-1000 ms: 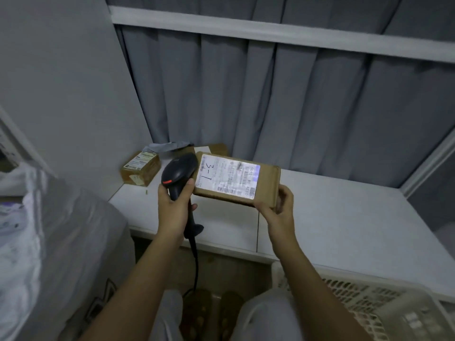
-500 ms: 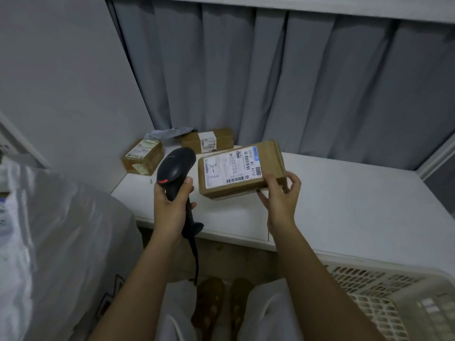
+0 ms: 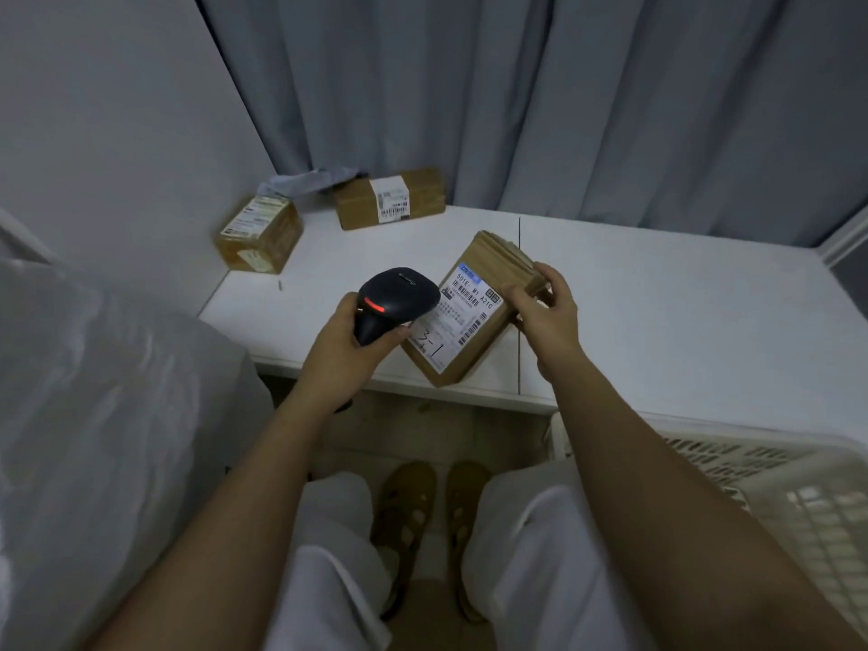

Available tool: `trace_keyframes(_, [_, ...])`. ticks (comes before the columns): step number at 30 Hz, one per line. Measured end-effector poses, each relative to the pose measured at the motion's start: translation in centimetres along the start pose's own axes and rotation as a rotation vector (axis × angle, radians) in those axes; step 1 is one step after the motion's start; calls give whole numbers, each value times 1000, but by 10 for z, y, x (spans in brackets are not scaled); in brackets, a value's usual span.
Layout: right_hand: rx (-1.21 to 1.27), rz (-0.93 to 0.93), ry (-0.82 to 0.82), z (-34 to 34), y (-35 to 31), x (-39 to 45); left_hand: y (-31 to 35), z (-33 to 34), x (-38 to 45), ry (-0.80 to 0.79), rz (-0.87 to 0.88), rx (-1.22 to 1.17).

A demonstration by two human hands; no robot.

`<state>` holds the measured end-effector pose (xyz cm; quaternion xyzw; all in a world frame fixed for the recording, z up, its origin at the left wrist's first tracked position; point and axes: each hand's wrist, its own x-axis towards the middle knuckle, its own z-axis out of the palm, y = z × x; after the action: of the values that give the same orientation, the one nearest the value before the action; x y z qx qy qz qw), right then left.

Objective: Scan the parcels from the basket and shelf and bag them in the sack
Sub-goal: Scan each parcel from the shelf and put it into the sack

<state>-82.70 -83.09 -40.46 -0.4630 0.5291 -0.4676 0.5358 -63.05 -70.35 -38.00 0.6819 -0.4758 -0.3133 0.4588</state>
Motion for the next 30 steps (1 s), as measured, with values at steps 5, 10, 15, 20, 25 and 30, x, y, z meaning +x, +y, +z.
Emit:
trace_keyframes(5, [8, 19, 17, -7, 4, 1, 2, -1, -8, -80, -2, 93])
trace_keyframes(10, [-12, 0, 6, -7, 4, 1, 3, -1, -14, -87, 8, 105])
trace_keyframes(15, [-27, 0, 15, -10, 6, 1, -1, -1, -16, -118, -9, 115])
trace_keyframes(20, [-39, -14, 7, -10, 6, 1, -3, -2, -15, -118, -3, 134])
trace_keyframes(25, [-37, -17, 2, -10, 7, 1, -3, -3, -14, -111, 9, 166])
trace_keyframes(30, [-31, -2, -3, -10, 6, 1, -3, -3, -13, -100, 24, 194])
